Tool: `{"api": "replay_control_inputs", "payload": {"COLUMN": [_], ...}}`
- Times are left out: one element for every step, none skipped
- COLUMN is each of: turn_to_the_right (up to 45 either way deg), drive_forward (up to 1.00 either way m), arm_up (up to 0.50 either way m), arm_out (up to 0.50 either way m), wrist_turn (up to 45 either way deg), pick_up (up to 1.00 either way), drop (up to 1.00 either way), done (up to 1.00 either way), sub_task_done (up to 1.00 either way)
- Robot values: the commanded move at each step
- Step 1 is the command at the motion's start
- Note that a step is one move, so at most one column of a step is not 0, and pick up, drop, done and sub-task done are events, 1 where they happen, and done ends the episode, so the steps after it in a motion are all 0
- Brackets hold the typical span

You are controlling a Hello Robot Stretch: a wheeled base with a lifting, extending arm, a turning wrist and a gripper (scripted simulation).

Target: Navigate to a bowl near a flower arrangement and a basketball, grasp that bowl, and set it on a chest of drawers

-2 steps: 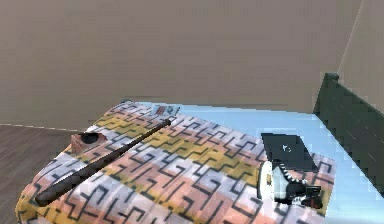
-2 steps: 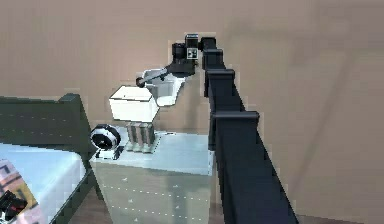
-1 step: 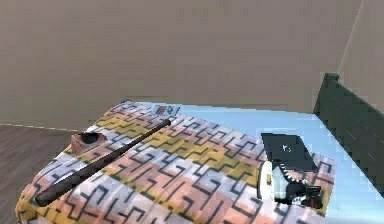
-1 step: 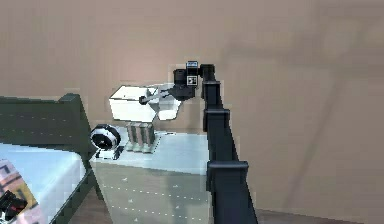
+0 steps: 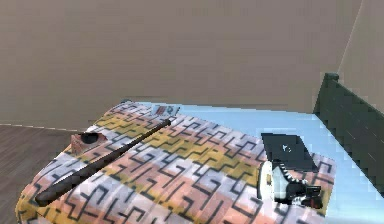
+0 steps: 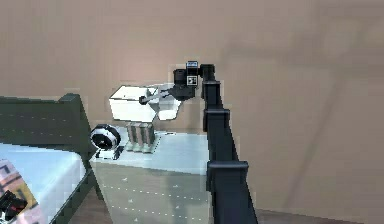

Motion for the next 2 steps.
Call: {"api": "replay_control_inputs", "payload": {"turn_to_the_right": [0.0,0.0], "drive_forward": [0.0,0.0], "arm_up": [0.0,0.08], "arm_out": [0.0,0.0], "wrist_turn": [0.0,0.0], "pick_up": [0.0,0.0], "drop": [1.0,0.0], "done": [0.0,0.0], "sub_task_done": [0.0,0.0]}}
